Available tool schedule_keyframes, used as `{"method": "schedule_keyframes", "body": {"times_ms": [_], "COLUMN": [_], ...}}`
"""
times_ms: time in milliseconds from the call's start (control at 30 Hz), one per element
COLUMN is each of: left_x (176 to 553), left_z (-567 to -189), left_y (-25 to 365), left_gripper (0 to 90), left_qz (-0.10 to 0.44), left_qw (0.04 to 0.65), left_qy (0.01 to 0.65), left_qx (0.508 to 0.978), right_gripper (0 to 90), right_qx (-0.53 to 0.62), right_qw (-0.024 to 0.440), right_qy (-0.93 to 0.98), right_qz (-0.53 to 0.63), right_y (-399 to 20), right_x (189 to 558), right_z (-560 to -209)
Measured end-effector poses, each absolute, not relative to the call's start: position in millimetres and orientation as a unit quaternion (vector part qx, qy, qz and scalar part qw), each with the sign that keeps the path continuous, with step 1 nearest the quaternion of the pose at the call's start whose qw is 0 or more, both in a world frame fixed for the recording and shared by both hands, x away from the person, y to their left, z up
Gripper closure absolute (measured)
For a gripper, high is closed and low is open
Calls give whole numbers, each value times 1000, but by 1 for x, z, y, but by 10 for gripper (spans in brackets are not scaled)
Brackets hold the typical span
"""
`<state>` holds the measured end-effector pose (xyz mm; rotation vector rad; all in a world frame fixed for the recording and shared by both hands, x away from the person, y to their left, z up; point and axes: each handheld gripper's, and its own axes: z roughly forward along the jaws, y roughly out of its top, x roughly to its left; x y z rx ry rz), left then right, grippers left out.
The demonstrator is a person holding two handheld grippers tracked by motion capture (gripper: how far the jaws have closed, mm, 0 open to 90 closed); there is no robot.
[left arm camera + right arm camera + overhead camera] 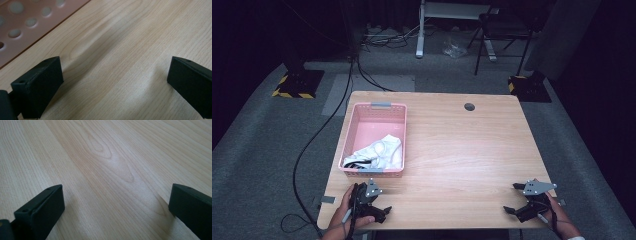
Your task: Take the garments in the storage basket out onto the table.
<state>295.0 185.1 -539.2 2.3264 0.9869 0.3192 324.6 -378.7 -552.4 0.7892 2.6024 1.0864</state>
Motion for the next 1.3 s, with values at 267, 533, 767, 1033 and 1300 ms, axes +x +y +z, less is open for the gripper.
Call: {"method": "schedule_keyframes", "body": {"times_ms": [267,533,767,1033,1300], "left_x": [294,294,294,292,289], "left_z": [-540,-540,-538,-533,-529], "left_y": [185,185,184,182,178], "left_gripper": [0,0,0,13,27], "left_qz": [125,124,124,128,134], "left_qw": [295,294,284,263,254], "left_qy": [377,376,373,368,353], "left_qx": [869,870,874,883,890], "right_gripper": [4,4,4,4,4], "right_qx": [268,268,268,268,268], "right_qw": [106,106,107,107,107], "right_qy": [884,884,884,884,883], "right_qz": [369,369,369,369,369], "right_y": [-379,-379,-379,-379,-378], "right_x": [325,325,325,325,325], "right_z": [-552,-552,-552,-552,-552]}}
